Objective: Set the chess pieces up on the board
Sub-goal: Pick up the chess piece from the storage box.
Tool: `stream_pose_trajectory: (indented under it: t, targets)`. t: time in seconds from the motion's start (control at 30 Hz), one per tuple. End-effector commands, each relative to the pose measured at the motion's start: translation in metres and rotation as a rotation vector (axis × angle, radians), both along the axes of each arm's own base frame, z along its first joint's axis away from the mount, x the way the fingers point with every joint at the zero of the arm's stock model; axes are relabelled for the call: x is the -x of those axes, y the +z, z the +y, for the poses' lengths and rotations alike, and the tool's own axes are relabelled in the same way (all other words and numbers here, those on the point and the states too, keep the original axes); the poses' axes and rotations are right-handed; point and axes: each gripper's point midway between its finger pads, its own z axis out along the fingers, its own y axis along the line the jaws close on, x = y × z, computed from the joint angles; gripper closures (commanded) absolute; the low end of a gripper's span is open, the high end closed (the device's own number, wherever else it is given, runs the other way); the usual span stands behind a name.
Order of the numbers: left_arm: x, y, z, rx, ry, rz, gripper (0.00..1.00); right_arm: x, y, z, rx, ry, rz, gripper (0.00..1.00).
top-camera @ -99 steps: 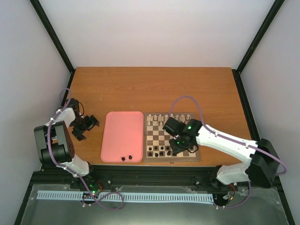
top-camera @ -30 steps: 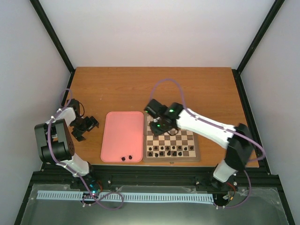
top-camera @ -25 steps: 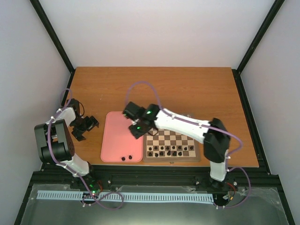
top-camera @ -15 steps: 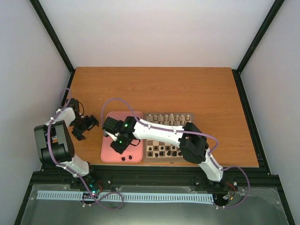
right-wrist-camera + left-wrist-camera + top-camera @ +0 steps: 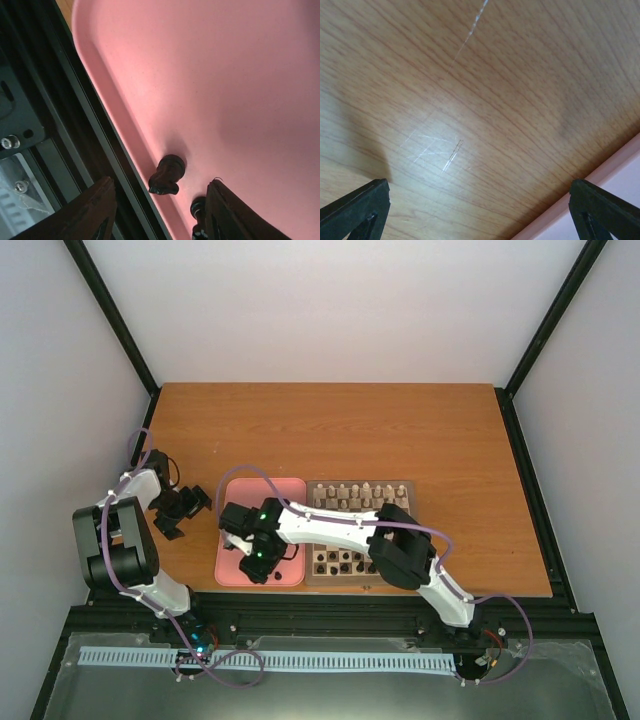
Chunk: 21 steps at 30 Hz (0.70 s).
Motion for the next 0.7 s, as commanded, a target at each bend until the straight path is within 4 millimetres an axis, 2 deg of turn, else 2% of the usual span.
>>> stream_pose_trajectory:
  t: [0.0, 0.3, 0.53, 0.67]
  targets:
    - [-0.006, 0.008, -0.001, -0.002, -0.010, -0.043, 0.00, 0.012, -0.013, -0.002, 0.034, 0.039, 0.034, 0.49]
    - [-0.006, 0.008, -0.001, -0.002, -0.011, -0.046, 0.00, 0.010, -0.025, -0.002, 0.064, 0.049, 0.027, 0.51]
    - [-0.005, 0.007, -0.002, -0.001, -0.010, -0.041, 0.00, 0.005, -0.031, 0.000, 0.083, 0.053, 0.006, 0.62]
    - [-0.005, 0.006, -0.002, 0.000, -0.010, -0.039, 0.00, 0.001, -0.029, -0.002, 0.091, 0.049, -0.016, 0.75]
